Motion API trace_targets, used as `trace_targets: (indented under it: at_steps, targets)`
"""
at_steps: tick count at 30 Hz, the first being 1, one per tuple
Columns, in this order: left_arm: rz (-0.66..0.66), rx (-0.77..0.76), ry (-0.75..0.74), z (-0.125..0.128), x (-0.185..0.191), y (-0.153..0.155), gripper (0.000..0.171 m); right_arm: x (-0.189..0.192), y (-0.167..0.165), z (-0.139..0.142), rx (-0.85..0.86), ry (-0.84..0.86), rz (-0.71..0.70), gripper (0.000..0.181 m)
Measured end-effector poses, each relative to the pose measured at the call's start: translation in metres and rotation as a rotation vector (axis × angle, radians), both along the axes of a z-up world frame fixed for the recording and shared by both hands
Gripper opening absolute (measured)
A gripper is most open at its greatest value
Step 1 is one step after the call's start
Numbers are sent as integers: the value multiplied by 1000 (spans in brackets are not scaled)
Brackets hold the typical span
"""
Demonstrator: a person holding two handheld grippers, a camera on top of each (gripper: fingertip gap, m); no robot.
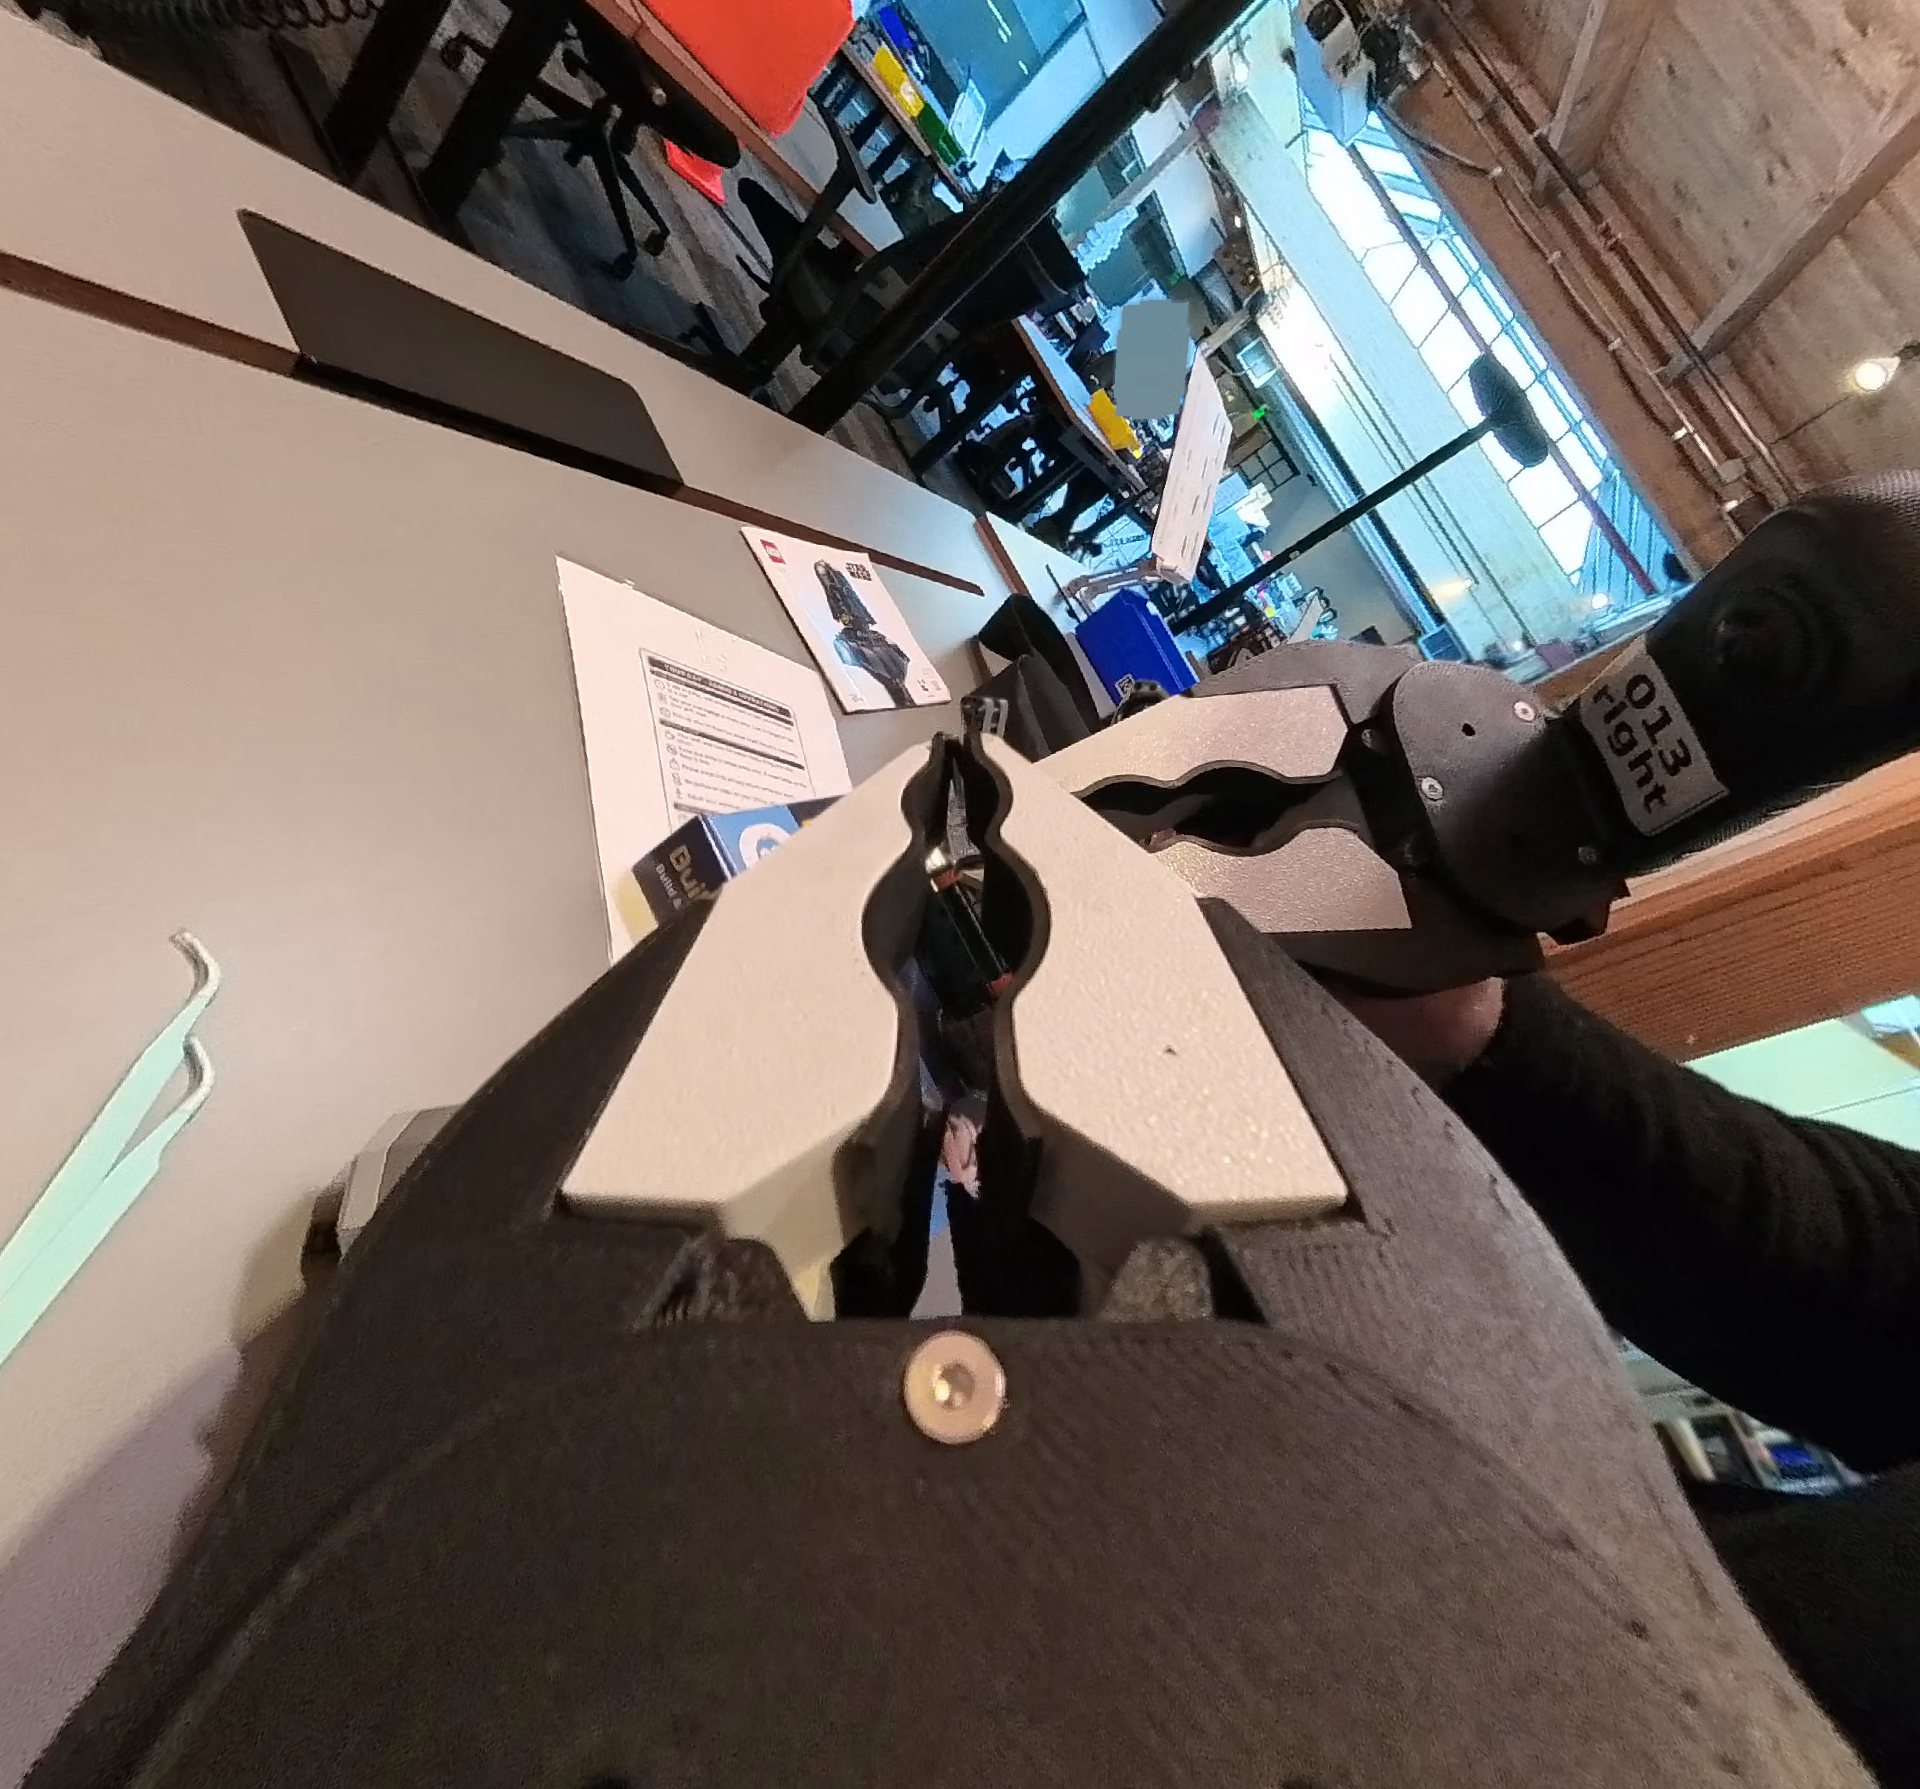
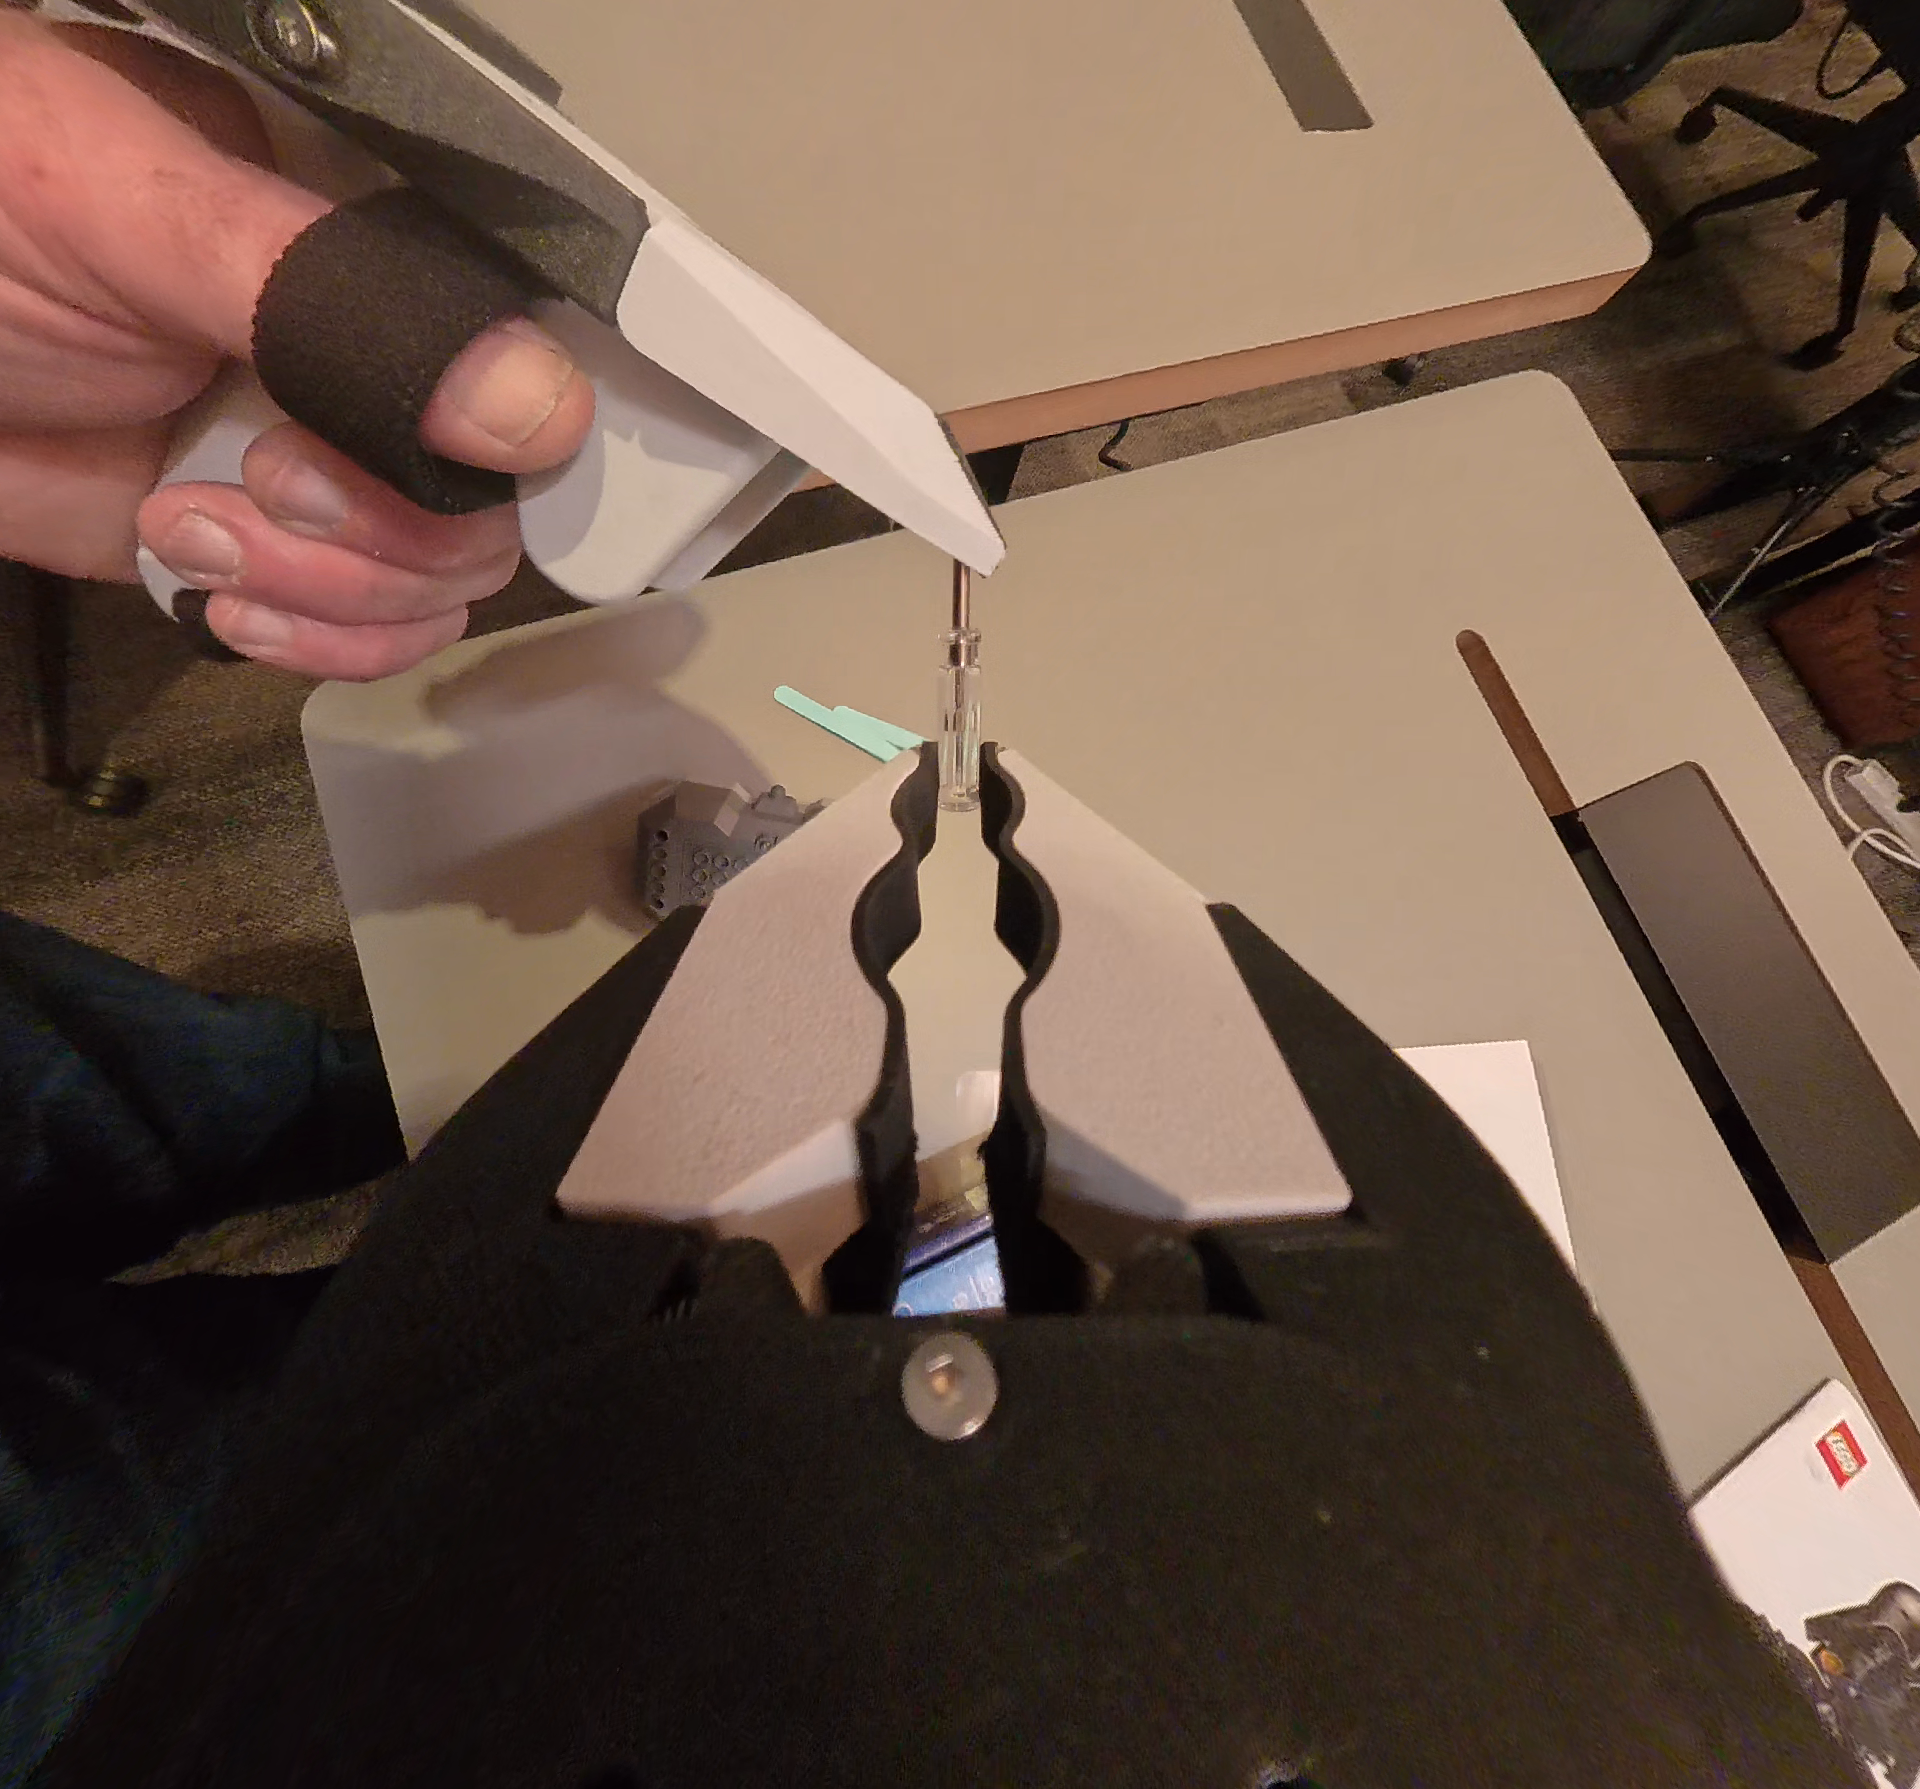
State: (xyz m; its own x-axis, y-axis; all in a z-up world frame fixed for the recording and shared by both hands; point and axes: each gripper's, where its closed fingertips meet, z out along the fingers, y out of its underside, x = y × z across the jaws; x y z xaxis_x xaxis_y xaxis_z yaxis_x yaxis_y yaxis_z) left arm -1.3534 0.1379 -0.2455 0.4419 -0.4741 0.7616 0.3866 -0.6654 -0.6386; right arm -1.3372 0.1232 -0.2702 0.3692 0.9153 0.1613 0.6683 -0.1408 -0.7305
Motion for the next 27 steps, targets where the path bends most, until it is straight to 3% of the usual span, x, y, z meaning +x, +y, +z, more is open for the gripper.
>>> trace_targets:
  at_steps: [3,7,11,16,21,27]
  targets:
    - [15,-62,-135,9,-3,5,0,0,4,15,28,71,-26,10]
    - [7,-202,-494,27,-9,11,0,-1,3,42,21,231,-38,30]
    - [-91,-227,-747,54,0,5,0,-4,-5,72,-25,471,-13,26]
    - [-118,-179,-861,74,4,-1,0,-4,-5,94,6,581,-3,18]
    - [-123,-163,-886,77,8,-2,0,-3,0,95,49,546,-8,6]
    - [-113,-184,-882,72,11,-2,0,1,-1,91,53,483,-5,5]
